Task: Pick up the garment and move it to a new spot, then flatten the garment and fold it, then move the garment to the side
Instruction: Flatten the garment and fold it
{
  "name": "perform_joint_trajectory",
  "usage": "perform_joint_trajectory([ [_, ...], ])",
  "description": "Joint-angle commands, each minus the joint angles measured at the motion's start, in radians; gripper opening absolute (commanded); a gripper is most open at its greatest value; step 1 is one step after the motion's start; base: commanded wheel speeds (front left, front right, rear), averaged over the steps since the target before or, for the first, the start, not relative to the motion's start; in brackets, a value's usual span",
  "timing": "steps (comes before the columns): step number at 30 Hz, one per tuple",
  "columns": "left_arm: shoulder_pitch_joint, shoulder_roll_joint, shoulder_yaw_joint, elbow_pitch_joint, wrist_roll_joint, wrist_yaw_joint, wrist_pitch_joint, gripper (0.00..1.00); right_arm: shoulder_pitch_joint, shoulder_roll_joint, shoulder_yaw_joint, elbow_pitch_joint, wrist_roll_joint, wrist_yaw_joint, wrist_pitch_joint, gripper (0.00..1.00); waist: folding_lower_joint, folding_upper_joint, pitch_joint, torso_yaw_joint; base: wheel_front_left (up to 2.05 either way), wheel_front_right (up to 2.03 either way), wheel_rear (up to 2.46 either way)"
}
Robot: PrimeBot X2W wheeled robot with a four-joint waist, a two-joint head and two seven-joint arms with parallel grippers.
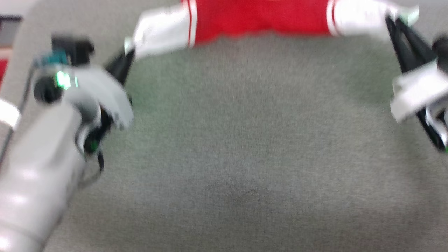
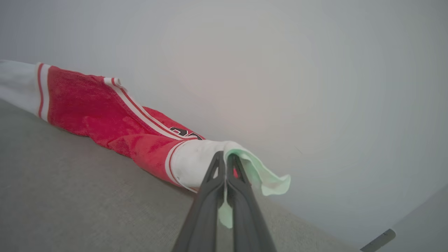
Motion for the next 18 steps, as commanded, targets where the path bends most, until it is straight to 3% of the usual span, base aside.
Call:
perform_joint_trajectory([
  [1, 0.036, 0.008, -0.001, -0.011, -0.006, 0.007, 0.001, 0.0, 0.032, -0.009, -0.002, -0.015, 0.006, -0.001, -0.002, 0.0, 0.0, 0.0, -0.176, -0.009, 0.0, 0.0, 0.0],
  [7, 0.33, 0.104, -0.012, -0.234, -0.063, 0.108, 0.03, 0.0, 0.361, -0.097, -0.068, -0.19, 0.035, -0.001, 0.001, 0.0, 0.0, 0.0, -0.261, 0.0, 0.0, 0.0, 0.0],
  [13, 0.609, 0.213, -0.001, -0.508, -0.142, 0.266, 0.058, 0.0, 0.68, -0.144, -0.173, -0.375, -0.011, -0.001, 0.008, 0.0, 0.0, 0.0, -0.282, 0.009, 0.0, 0.0, 0.0],
  [18, 0.789, 0.28, 0.013, -0.691, -0.196, 0.399, 0.062, 0.0, 0.908, -0.135, -0.289, -0.509, -0.052, -0.001, 0.005, 0.0, 0.0, 0.0, -0.27, 0.016, 0.0, 0.0, 0.0],
])
